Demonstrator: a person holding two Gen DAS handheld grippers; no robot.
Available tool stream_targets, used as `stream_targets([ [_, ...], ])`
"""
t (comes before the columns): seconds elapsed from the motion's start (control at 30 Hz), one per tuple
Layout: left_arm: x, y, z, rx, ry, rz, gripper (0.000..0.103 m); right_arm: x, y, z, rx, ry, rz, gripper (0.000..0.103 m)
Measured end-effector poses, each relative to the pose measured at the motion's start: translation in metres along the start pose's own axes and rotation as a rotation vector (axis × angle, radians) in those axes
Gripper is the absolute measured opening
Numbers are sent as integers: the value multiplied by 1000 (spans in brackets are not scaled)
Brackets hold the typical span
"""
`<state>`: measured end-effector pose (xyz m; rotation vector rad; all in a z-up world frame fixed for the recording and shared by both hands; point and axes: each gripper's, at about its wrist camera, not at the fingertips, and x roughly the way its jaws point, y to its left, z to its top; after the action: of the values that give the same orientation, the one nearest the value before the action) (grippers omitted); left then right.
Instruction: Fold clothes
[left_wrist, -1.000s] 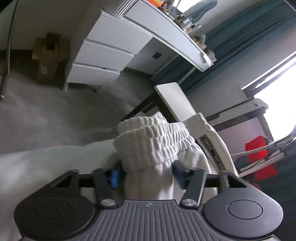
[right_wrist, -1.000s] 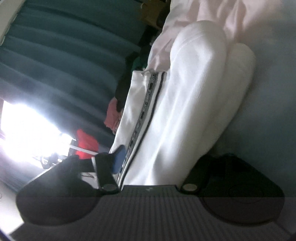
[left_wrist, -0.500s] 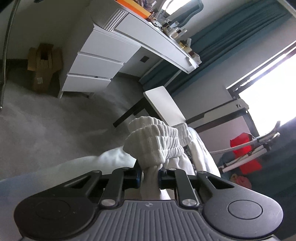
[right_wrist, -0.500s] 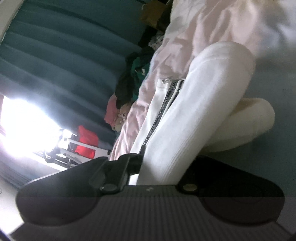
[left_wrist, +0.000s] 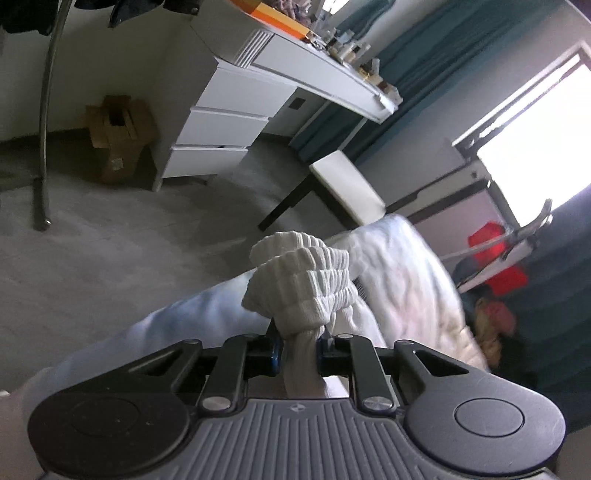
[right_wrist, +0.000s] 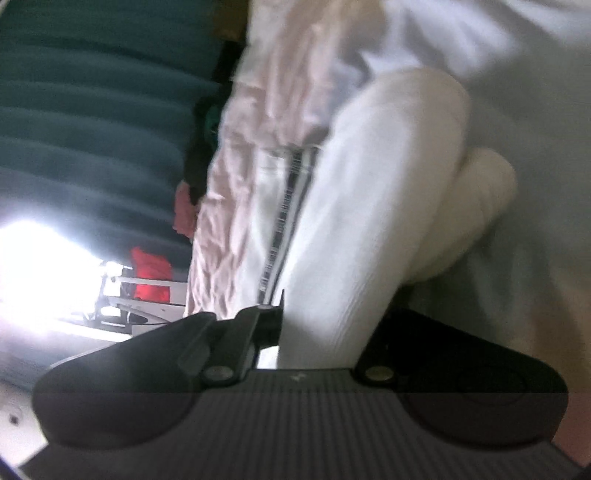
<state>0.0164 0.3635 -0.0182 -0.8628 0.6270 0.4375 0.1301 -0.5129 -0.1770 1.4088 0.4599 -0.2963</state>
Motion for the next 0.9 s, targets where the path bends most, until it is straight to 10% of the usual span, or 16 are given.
stream_targets([
  [0.2, -2, 18, -20, 60, 27, 28, 39, -2, -22, 8, 83, 57, 12, 25],
  [0.4, -19, 18, -33, 168, 33, 75, 83, -1, -28, 15, 160, 37, 89, 44],
  [0.9, -62, -105, -110, 564, -103, -67, 93, 3, -36, 24, 306, -108, 143, 53],
])
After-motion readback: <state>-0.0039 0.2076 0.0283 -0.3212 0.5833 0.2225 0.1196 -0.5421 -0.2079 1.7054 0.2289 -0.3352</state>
